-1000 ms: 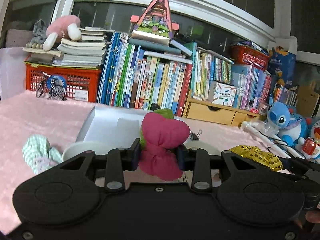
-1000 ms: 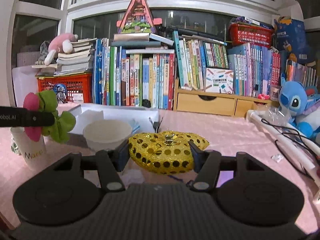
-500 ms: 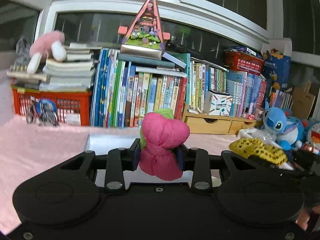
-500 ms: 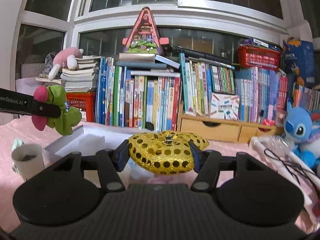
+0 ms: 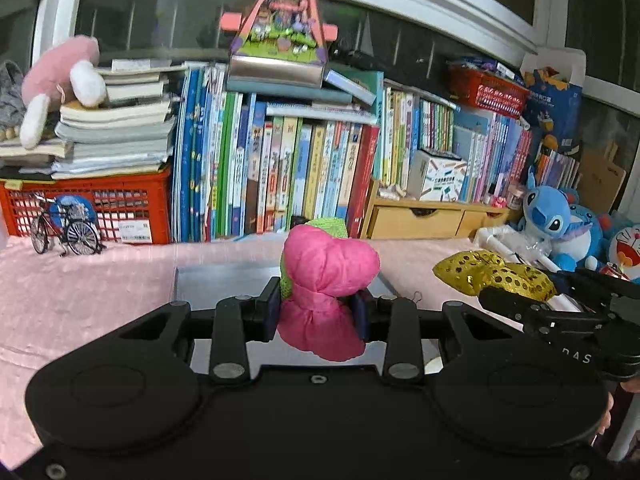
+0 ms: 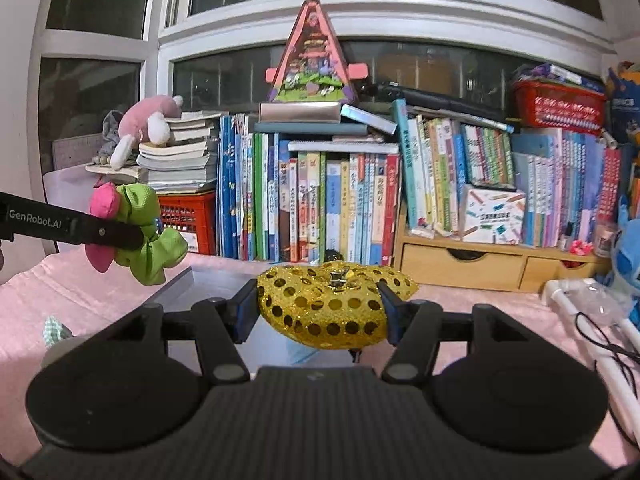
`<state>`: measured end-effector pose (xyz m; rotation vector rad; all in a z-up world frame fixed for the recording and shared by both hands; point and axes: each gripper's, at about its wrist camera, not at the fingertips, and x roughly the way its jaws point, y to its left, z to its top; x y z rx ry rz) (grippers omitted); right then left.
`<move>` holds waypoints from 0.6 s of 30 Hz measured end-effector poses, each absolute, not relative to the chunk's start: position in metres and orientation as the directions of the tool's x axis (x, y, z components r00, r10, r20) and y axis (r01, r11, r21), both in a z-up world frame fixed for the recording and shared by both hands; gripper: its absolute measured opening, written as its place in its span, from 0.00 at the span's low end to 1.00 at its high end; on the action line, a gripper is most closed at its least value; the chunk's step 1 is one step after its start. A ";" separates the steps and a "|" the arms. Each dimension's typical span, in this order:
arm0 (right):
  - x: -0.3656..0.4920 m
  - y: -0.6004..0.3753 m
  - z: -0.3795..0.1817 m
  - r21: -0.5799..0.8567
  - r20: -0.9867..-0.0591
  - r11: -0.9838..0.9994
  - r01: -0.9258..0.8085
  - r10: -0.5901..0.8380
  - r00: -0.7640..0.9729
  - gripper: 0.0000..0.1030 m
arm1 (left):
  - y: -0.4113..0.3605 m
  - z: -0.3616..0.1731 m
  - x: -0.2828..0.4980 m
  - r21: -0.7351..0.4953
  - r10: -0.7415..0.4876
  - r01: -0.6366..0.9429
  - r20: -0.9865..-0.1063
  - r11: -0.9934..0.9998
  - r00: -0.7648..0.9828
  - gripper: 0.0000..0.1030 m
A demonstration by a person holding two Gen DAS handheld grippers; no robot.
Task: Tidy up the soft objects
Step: 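Carry the bow and the gold pouch over the white tray with both tools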
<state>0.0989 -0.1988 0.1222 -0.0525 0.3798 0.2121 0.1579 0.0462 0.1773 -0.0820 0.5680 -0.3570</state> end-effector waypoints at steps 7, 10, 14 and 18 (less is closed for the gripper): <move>0.133 -0.181 0.121 0.015 -0.450 0.972 -0.235 0.216 0.867 0.61 | 0.061 0.167 0.193 -0.195 -0.391 0.346 -0.594 0.918 0.703 0.32; 0.148 -0.172 0.117 0.032 -0.483 0.970 -0.239 0.224 0.847 0.61 | 0.067 0.161 0.207 -0.184 -0.382 0.344 -0.605 0.921 0.699 0.32; 0.166 -0.161 0.115 0.035 -0.537 0.969 -0.244 0.224 0.813 0.61 | 0.074 0.155 0.227 -0.200 -0.394 0.351 -0.632 0.915 0.668 0.32; 0.185 -0.154 0.115 0.046 -0.574 0.971 -0.236 0.219 0.789 0.61 | 0.083 0.152 0.248 -0.235 -0.400 0.329 -0.653 0.914 0.644 0.32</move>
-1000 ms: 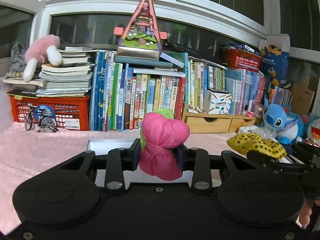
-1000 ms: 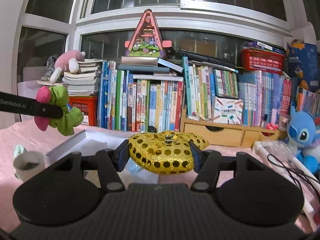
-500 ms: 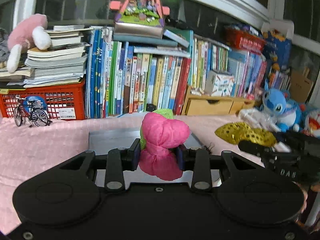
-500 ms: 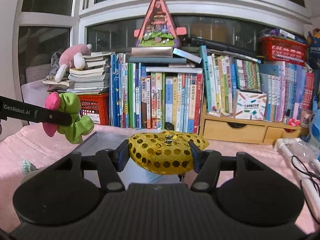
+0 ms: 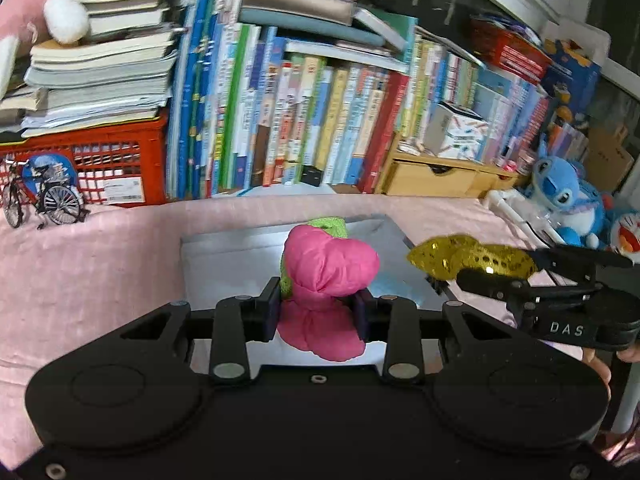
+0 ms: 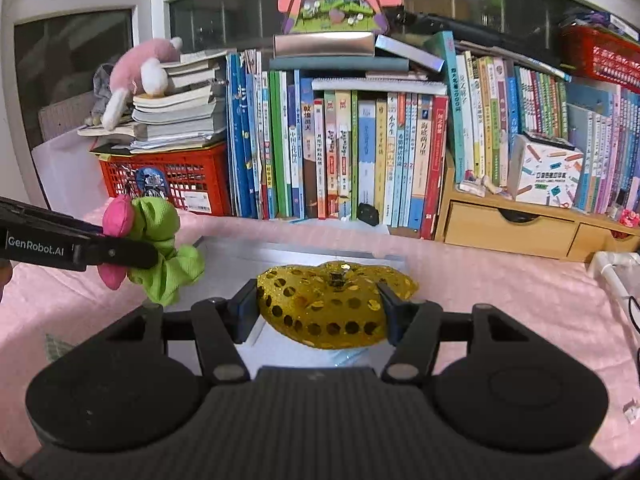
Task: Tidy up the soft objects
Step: 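Carry the bow and the gold pouch over the white tray with both tools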
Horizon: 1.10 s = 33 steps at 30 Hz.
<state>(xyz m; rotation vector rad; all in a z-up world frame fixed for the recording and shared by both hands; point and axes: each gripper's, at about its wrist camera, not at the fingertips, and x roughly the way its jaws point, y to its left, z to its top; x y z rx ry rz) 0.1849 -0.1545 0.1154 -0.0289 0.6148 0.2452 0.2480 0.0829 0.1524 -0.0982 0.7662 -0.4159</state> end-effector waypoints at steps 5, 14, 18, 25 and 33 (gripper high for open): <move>0.214 -0.140 0.113 0.069 -0.645 0.974 -0.216 0.209 0.735 0.61 | 0.087 0.151 0.265 -0.230 -0.388 0.320 -0.665 0.919 0.638 0.32; 0.245 -0.117 0.101 0.097 -0.727 0.977 -0.192 0.201 0.656 0.61 | 0.088 0.121 0.284 -0.258 -0.390 0.300 -0.718 0.918 0.577 0.32; 0.254 -0.112 0.093 0.086 -0.767 0.982 -0.171 0.175 0.618 0.61 | 0.089 0.104 0.290 -0.269 -0.389 0.289 -0.739 0.919 0.550 0.32; 0.270 -0.102 0.080 0.082 -0.811 0.987 -0.138 0.147 0.566 0.61 | 0.092 0.090 0.302 -0.302 -0.401 0.269 -0.754 0.915 0.520 0.33; 0.281 -0.099 0.070 0.073 -0.832 0.989 -0.127 0.131 0.539 0.61 | 0.086 0.082 0.309 -0.290 -0.384 0.256 -0.770 0.922 0.510 0.33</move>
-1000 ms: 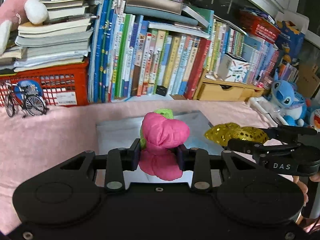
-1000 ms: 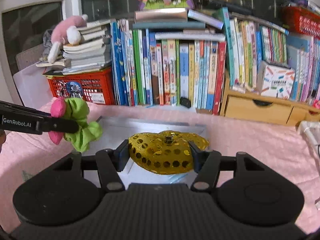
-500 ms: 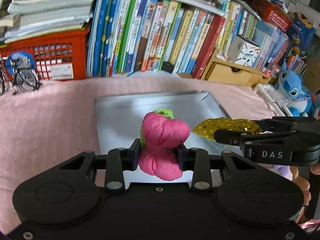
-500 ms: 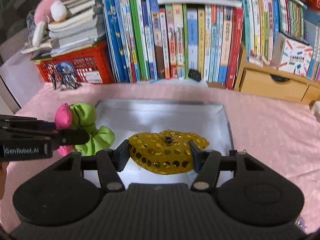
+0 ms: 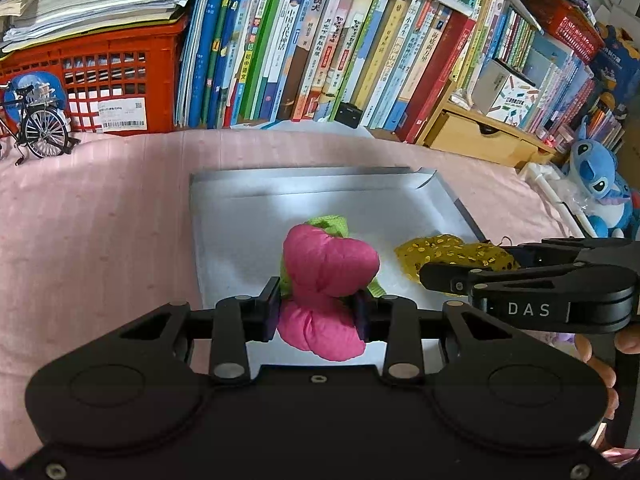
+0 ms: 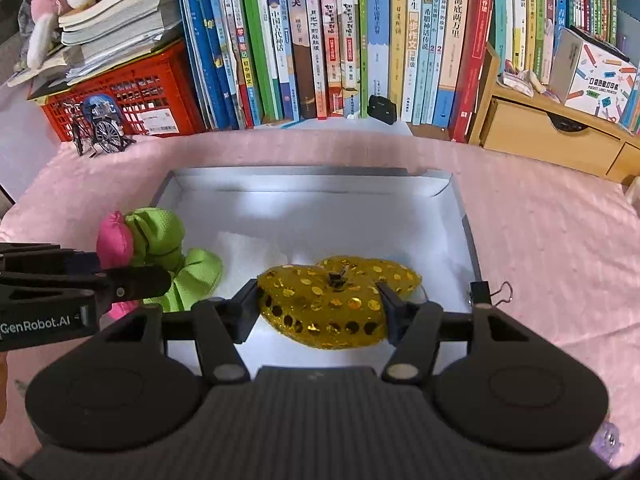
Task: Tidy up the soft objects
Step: 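Carry the bow and the gold pouch over the white tray with both tools, then open both tools to drop the bow and gold pouch into the tray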
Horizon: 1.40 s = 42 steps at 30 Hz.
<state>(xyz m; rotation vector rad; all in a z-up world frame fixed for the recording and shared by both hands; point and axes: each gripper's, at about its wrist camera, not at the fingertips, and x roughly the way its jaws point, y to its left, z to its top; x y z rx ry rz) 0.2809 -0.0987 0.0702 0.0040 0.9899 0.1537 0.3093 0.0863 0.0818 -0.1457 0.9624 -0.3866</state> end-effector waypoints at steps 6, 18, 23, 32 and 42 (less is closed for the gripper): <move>0.285 -0.099 0.064 0.089 -0.847 0.989 -0.119 0.138 0.513 0.61 | 0.082 0.071 0.314 -0.289 -0.377 0.249 -0.789 0.924 0.486 0.33; 0.289 -0.102 0.048 0.139 -0.880 0.986 -0.092 0.166 0.446 0.62 | 0.084 0.052 0.325 -0.300 -0.369 0.220 -0.826 0.928 0.426 0.33; 0.291 -0.097 0.040 0.117 -0.908 0.990 -0.084 0.141 0.393 0.63 | 0.084 0.049 0.325 -0.295 -0.359 0.211 -0.833 0.932 0.420 0.34; 0.289 -0.089 0.049 0.041 -0.912 0.993 -0.113 0.083 0.402 0.82 | 0.082 0.068 0.314 -0.257 -0.348 0.250 -0.818 0.933 0.458 0.63; 0.278 -0.085 0.086 0.029 -0.866 0.988 -0.154 0.102 0.489 0.85 | 0.089 0.113 0.283 -0.223 -0.359 0.298 -0.751 0.928 0.554 0.73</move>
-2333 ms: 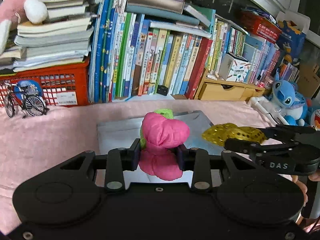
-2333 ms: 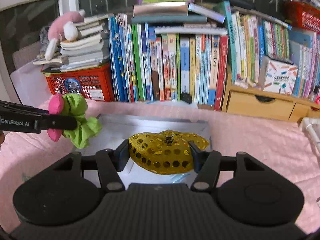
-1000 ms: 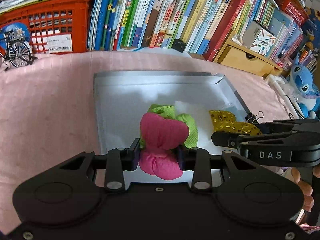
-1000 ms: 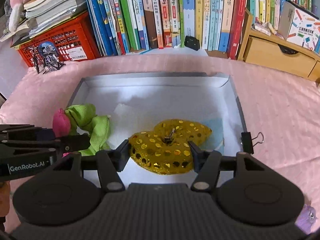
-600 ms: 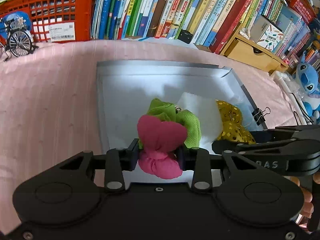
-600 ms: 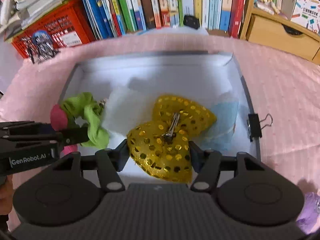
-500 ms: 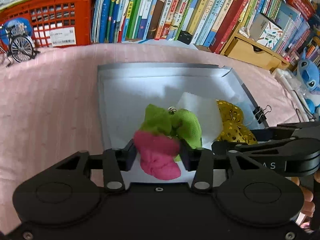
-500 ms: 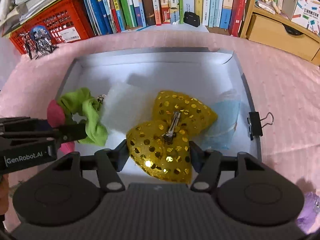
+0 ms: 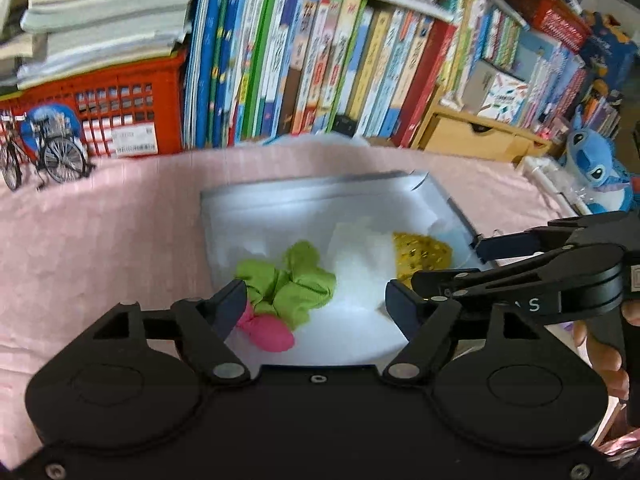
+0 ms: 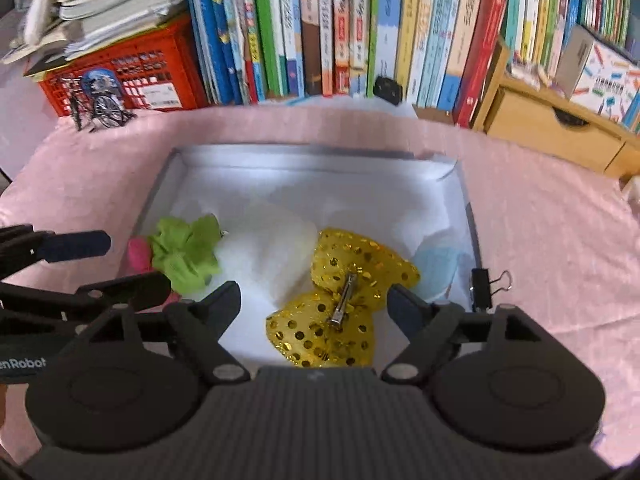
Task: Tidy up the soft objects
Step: 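Open both tools to drop the bow and gold pouch into the tray, then lift both tools away from the tray toward the items on the table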
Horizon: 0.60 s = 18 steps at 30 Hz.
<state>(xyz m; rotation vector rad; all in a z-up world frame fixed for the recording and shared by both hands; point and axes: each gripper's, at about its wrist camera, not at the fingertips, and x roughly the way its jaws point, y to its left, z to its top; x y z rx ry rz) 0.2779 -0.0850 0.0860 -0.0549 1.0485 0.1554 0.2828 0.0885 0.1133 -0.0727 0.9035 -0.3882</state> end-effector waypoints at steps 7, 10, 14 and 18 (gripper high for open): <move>0.258 -0.084 0.111 0.003 -0.835 0.980 -0.198 0.112 0.538 0.87 | 0.087 0.133 0.246 -0.169 -0.347 0.320 -0.669 0.932 0.657 0.76; 0.248 -0.088 0.117 0.002 -0.822 0.978 -0.209 0.121 0.557 0.88 | 0.083 0.138 0.230 -0.169 -0.364 0.339 -0.643 0.925 0.673 0.77; 0.233 -0.095 0.126 0.010 -0.810 0.974 -0.225 0.139 0.570 0.88 | 0.077 0.146 0.205 -0.168 -0.388 0.366 -0.612 0.915 0.689 0.79; 0.213 -0.102 0.138 0.002 -0.782 0.969 -0.246 0.155 0.604 0.88 | 0.072 0.153 0.179 -0.165 -0.412 0.393 -0.577 0.905 0.705 0.81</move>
